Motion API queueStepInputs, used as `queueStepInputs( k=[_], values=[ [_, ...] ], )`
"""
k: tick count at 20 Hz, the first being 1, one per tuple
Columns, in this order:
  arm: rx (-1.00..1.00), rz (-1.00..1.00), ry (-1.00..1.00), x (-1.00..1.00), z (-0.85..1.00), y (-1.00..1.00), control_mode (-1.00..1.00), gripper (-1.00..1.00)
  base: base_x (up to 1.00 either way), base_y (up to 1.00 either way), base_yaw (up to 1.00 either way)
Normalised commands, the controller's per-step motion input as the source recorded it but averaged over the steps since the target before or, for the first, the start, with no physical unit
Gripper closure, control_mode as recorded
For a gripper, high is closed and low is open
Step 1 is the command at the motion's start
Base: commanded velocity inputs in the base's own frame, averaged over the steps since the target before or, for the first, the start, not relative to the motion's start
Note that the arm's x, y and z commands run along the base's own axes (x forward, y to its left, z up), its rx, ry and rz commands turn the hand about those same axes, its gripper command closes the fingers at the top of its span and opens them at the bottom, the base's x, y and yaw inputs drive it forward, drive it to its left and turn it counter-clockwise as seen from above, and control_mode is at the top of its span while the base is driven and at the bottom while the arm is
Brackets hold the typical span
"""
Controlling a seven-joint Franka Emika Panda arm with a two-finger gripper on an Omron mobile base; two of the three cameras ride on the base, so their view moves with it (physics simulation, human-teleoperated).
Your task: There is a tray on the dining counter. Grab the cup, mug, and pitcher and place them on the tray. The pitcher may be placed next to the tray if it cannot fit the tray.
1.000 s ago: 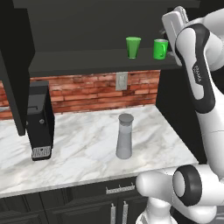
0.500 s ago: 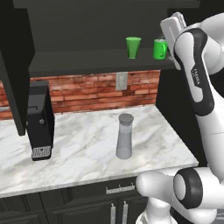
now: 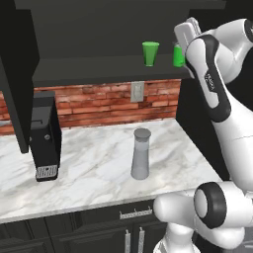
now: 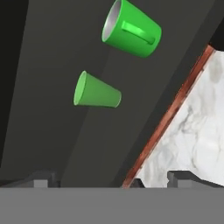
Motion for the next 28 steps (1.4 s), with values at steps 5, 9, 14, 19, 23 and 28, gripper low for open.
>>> queueStepInputs(
  k=[5,9,14,19,23,28],
  values=[
    [0.0,0.0,0.0,0.63,0.0,0.0,-1.0,-1.0,0.0,0.0,0.0],
    [0.0,0.0,0.0,0.56,0.0,0.0,-1.0,-1.0,0.0,0.0,0.0],
    [0.0,0.0,0.02,0.47,0.0,0.01,-1.0,-1.0,0.0,0.0,0.0],
    [0.0,0.0,0.03,0.37,0.0,0.01,-1.0,-1.0,0.0,0.0,0.0],
    [0.0,0.0,0.03,0.36,0.0,0.0,-1.0,-1.0,0.0,0.0,0.0],
    [0.0,0.0,0.03,0.36,-0.03,0.0,-1.0,-1.0,0.0,0.0,0.0]
  ],
)
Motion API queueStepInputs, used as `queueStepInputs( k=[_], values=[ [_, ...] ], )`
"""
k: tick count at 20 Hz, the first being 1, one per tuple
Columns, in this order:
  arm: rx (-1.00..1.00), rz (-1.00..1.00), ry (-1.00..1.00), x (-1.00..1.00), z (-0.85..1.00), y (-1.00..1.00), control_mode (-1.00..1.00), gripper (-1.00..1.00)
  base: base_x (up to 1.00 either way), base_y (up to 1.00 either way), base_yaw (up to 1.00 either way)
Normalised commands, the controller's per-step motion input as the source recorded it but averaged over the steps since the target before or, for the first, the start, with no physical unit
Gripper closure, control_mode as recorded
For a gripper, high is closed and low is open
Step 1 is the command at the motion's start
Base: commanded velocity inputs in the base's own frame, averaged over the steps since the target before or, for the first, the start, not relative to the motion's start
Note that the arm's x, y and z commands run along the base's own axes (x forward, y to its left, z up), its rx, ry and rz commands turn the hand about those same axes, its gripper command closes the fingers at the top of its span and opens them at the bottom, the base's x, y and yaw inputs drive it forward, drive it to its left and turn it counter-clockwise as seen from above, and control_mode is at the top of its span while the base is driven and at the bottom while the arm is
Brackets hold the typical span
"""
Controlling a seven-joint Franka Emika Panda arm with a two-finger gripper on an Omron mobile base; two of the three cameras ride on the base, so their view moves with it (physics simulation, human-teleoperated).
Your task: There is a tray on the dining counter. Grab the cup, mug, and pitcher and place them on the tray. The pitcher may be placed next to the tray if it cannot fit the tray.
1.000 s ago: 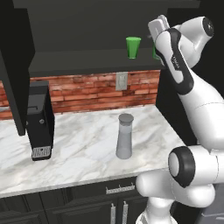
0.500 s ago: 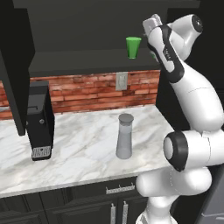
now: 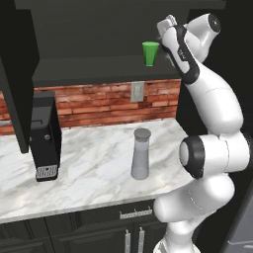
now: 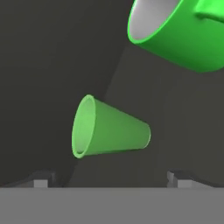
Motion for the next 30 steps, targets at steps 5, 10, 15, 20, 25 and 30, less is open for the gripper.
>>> queueStepInputs(
  k=[5,10,15,20,25,30],
  values=[
    [0.0,0.0,0.02,0.31,-0.08,0.02,-1.0,-1.0,0.0,0.0,0.0],
    [0.0,0.0,0.03,0.28,-0.1,0.04,-1.0,-1.0,0.0,0.0,0.0],
    [0.0,0.0,0.03,0.22,-0.1,0.05,-1.0,-1.0,0.0,0.0,0.0],
    [0.0,0.0,0.04,0.11,-0.14,0.04,-1.0,-1.0,0.0,0.0,0.0],
    [0.0,0.0,0.03,0.07,-0.14,0.0,-1.0,-1.0,0.0,0.0,0.0],
    [0.0,0.0,0.02,0.14,0.0,0.0,-1.0,-1.0,0.0,0.0,0.0]
  ],
)
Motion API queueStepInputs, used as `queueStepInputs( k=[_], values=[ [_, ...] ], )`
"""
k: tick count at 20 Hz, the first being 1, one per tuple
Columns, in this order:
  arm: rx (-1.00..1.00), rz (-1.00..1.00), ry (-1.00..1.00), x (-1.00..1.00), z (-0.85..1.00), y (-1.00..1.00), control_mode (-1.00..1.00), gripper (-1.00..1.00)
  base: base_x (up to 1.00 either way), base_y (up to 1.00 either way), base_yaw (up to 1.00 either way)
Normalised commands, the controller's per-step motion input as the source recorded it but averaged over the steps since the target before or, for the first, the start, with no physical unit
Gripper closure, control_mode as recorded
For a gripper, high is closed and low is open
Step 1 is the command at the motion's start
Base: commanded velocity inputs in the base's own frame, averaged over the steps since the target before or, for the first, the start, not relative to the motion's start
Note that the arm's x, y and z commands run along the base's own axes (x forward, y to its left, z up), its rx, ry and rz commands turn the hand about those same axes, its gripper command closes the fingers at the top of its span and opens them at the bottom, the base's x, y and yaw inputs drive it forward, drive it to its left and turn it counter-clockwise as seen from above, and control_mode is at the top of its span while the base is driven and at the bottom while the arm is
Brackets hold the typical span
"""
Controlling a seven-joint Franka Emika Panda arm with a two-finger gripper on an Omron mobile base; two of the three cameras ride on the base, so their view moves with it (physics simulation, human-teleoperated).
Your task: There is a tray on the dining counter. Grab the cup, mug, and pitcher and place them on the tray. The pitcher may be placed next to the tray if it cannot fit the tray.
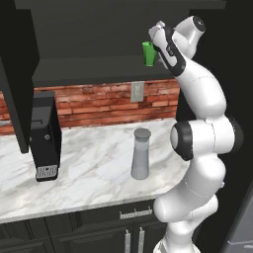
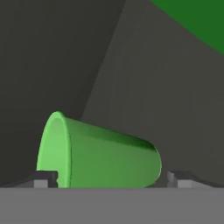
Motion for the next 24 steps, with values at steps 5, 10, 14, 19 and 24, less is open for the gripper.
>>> queueStepInputs(
  k=[5,10,14,19,24],
  values=[
    [0.0,0.0,0.01,0.18,0.0,0.0,-1.0,-1.0,0.0,0.0,0.0],
    [0.0,0.0,0.0,0.18,0.0,0.0,-1.0,-1.0,0.0,0.0,0.0],
    [0.0,0.0,0.02,0.05,-0.06,0.0,-1.0,-1.0,0.0,0.0,0.0],
    [0.0,0.0,0.07,0.0,-0.25,0.01,-1.0,1.0,0.0,0.0,0.0],
    [0.0,0.0,0.04,0.0,-0.21,0.01,-1.0,1.0,0.0,0.0,0.0]
  ],
)
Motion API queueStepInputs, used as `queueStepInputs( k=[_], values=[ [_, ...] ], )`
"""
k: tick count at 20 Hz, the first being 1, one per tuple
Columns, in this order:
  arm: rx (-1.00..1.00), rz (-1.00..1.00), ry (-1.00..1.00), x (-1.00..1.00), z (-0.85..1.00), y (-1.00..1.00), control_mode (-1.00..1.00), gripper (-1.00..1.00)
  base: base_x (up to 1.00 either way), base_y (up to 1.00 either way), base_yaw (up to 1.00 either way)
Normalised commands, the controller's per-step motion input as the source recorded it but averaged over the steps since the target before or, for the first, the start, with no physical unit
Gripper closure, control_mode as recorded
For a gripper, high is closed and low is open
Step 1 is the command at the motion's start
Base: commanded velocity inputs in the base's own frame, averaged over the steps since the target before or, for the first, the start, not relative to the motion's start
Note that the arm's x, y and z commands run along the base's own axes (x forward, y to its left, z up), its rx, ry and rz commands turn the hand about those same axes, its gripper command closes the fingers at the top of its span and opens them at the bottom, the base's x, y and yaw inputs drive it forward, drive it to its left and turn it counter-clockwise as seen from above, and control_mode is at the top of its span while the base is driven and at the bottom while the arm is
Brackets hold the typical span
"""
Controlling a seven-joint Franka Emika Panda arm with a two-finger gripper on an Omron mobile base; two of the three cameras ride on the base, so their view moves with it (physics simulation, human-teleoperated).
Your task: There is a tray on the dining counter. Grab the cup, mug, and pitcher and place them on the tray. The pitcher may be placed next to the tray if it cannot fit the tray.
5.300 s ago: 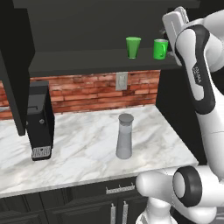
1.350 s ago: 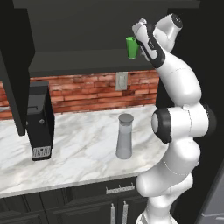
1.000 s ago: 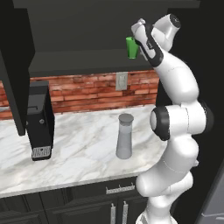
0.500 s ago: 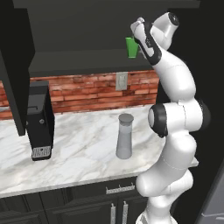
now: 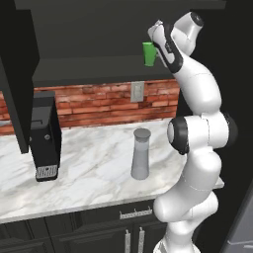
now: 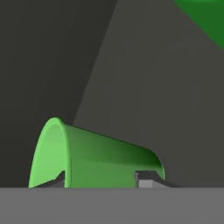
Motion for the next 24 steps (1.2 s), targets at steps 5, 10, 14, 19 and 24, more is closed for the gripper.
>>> queueStepInputs(
  k=[5,10,14,19,24],
  values=[
    [0.0,0.0,-0.01,0.0,-0.19,0.01,-1.0,1.0,0.0,0.0,0.0],
    [0.0,0.0,-0.11,-0.13,-0.17,0.0,-1.0,1.0,0.0,0.0,0.0],
    [0.0,0.0,-0.18,-0.41,-0.11,0.0,-1.0,1.0,0.0,0.0,0.0],
    [0.0,0.0,-0.18,-0.73,-0.01,0.0,-1.0,1.0,0.0,0.0,0.0],
    [0.0,0.0,-0.08,-1.0,0.0,0.0,-1.0,1.0,0.0,0.0,0.0]
  ],
)
